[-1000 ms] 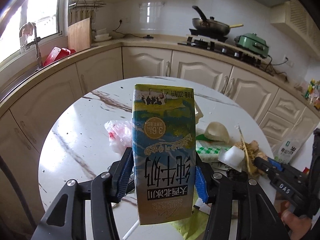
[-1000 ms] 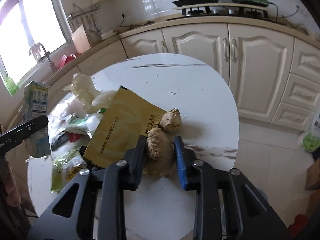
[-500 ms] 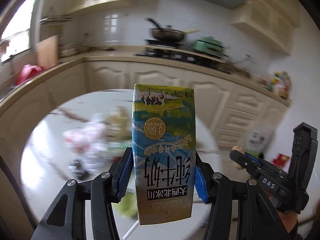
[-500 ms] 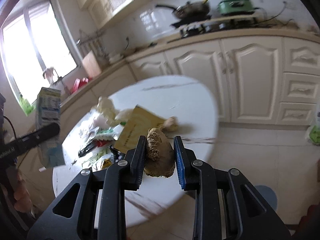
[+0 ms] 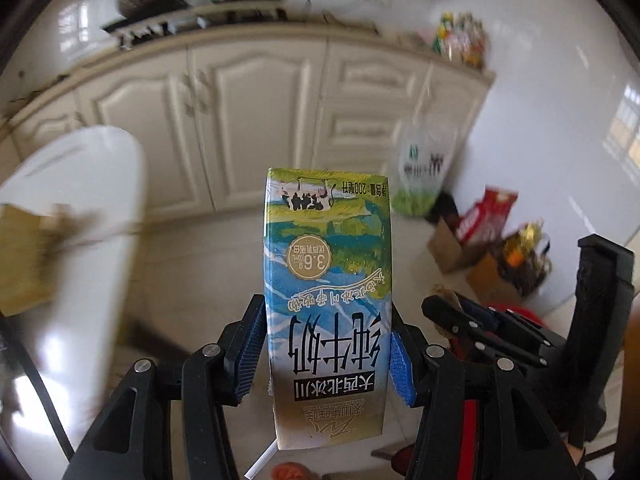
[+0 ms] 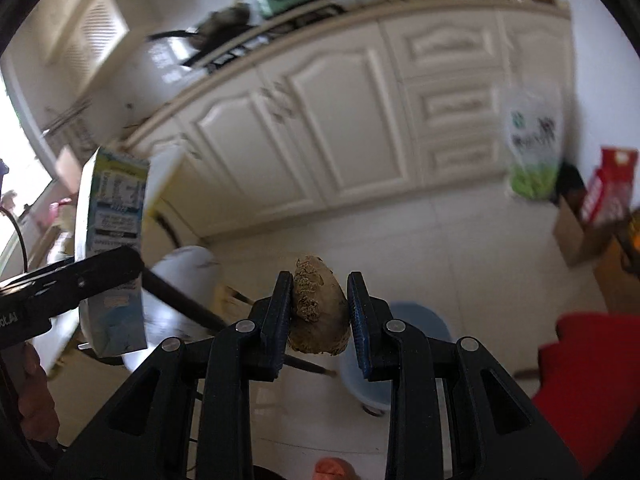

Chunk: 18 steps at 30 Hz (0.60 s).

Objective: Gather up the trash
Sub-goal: 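Carry the milk carton and ginger over the blue bin with both tools, then open both tools to drop the carton and ginger into the bin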

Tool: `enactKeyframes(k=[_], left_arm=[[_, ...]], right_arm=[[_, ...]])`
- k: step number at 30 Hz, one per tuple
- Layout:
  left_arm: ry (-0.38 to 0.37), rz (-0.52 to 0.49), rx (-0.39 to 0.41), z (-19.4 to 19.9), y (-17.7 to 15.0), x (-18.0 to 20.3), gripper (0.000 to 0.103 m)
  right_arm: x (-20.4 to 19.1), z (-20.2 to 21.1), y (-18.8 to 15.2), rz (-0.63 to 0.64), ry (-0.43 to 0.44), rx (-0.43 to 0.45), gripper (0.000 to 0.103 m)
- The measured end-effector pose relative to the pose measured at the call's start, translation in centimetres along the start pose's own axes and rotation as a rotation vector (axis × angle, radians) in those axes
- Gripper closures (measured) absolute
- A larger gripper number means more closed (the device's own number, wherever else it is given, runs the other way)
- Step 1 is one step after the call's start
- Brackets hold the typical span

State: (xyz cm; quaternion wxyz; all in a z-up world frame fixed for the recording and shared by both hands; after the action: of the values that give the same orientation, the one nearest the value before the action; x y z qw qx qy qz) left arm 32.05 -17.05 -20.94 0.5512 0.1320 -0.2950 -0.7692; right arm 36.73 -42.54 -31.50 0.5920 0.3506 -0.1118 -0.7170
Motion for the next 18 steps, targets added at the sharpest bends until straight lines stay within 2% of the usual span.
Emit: enactKeyframes(k=[4, 8, 14, 15, 16, 18], left_arm=[[0.003, -0.023, -0.078, -5.1, 0.8, 0.2, 0.049], [0.041, -0.057, -0.11, -9.1, 2.2, -0.4, 0.032], [0.115, -0.046, -0.138, -12.0, 2.6, -1.2, 0.028], [0.124, -0.045, -0.137, -12.3, 2.6, 0.4, 0.028], [0.085, -0.082, -0.173, -13.6, 3.2, 2.9, 0.027], [0.11, -0.081, -0.173, -14.1, 3.6, 3.8, 0.027]], right_arm=[[3.7, -3.2, -1.4, -0.045, -0.018, -0.057, 0.077], [5.9, -5.9, -2.3, -0.075, -0.017, -0.091, 0.077], [7.3, -9.6, -4.0, -0.088, -0.005, -0.122, 0.077], [7.3, -10.2, -4.1, -0.089, 0.002, -0.127, 0.076], [7.4, -10.7, -4.2, -0.093, -0.002, -0.128, 0.075], [7.5, -11.4, -4.3, -0.097, -0.017, -0.127, 0.069]])
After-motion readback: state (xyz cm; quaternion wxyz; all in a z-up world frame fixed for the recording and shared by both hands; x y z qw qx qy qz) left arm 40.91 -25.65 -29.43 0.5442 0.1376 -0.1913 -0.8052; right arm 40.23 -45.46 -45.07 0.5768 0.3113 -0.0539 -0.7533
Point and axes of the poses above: each gripper's, at about its wrist camera, not at the fingertips, and z roughly against the way its jaws point, x to its right, y to its top, the point moved 6 cm from there along -z, roughly the way its jaws point, and after that the axes turned 1 degree about z, right-handed, at the moved point
